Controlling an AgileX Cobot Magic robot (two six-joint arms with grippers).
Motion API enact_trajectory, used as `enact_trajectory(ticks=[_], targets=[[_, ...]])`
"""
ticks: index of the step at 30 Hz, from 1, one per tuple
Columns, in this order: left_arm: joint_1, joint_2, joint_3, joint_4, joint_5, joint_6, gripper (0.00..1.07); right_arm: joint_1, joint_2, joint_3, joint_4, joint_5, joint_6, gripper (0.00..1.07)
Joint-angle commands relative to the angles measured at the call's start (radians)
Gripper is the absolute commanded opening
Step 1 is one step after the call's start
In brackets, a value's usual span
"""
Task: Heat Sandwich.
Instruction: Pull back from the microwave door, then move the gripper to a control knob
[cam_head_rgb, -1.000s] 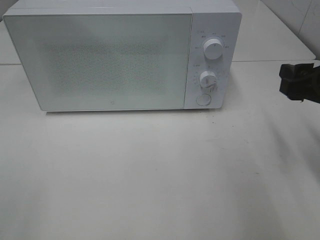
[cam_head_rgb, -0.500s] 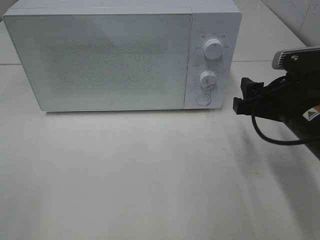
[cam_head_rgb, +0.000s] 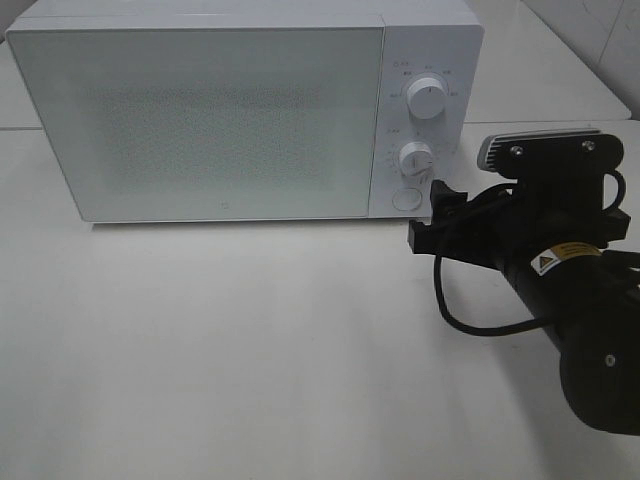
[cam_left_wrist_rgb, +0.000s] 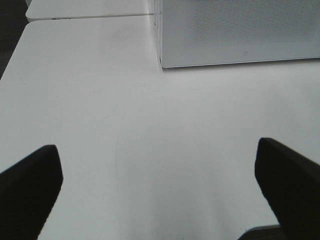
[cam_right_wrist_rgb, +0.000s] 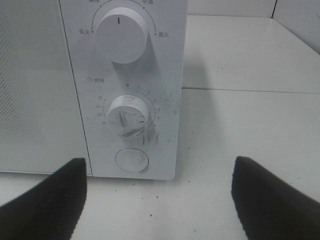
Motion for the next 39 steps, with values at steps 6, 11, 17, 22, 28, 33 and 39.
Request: enact_trajectory(ticks=[6, 11, 17, 22, 28, 33, 39], targets=[[0.004, -0.026, 0.003, 0.0, -0.016, -0.004, 1.01, 0.011, 0.017, -0.026, 0.013, -0.016, 0.036, 0.76], [0.004, -0.026, 0.003, 0.0, -0.016, -0.004, 1.01, 0.011, 0.025, -0.037, 0.014, -0.019, 0.037, 0.76], [0.004, -0.026, 0.003, 0.0, -0.016, -0.004, 1.01, -0.039, 0.107, -0.1, -0.022, -0.015, 0.041, 0.76], [0.004, -0.026, 0.003, 0.0, -0.016, -0.004, 1.01, -0.073, 0.158, -0.163, -0.033, -0.013, 0.046, 0.76], [0.004, -0.026, 0.003, 0.0, -0.016, -0.004, 1.01, -0.106, 0.203, -0.219, -0.083, 0.005, 0.056, 0.76], [0.004, -0.026, 0.003, 0.0, -0.016, -0.004, 1.01, -0.129, 0.26, -0.285, -0.109, 0.017, 0.06, 0.76], [0.004, -0.026, 0.003, 0.0, -0.016, -0.004, 1.01, -0.129, 0.311, -0.345, -0.111, 0.032, 0.059, 0.76]])
